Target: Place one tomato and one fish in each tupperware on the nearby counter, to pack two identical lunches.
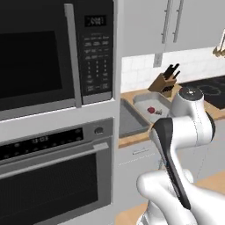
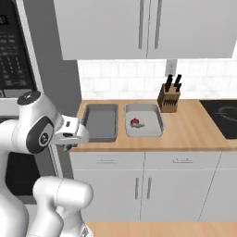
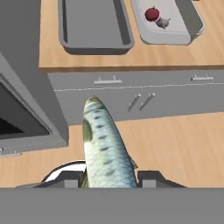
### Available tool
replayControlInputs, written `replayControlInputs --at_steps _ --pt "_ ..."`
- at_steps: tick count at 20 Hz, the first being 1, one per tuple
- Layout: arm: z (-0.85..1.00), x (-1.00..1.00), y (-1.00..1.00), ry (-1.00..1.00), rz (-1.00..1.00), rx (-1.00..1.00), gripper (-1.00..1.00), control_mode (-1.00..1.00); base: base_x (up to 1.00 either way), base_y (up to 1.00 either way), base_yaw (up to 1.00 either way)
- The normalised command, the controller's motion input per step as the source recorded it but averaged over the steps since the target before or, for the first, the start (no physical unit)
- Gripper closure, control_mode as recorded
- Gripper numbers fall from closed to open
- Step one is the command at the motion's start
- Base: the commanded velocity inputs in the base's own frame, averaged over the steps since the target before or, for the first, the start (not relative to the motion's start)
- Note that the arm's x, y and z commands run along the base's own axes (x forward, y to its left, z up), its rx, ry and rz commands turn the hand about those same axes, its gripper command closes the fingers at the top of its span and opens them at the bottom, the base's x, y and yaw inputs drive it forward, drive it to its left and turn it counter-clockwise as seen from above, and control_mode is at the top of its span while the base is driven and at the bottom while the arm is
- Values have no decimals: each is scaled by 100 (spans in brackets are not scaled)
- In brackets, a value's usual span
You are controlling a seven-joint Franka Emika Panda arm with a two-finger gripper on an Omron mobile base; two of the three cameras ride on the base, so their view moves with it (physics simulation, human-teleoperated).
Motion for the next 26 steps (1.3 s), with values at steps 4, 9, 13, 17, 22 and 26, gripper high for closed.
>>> replayControlInputs --at_steps 4,9,13,17,22,26 --pt "0 0 0 0 0 0 100 100 68 -88 27" --pt "0 0 0 0 0 0 100 100 61 -13 21" --pt "-3 40 39 -1 4 0 100 -100 25 25 7" --pt "-38 100 61 0 1 11 100 -100 0 0 0" --pt "-75 100 16 3 1 23 100 -100 0 0 0" --pt "-62 97 3 1 0 15 100 -100 0 0 0"
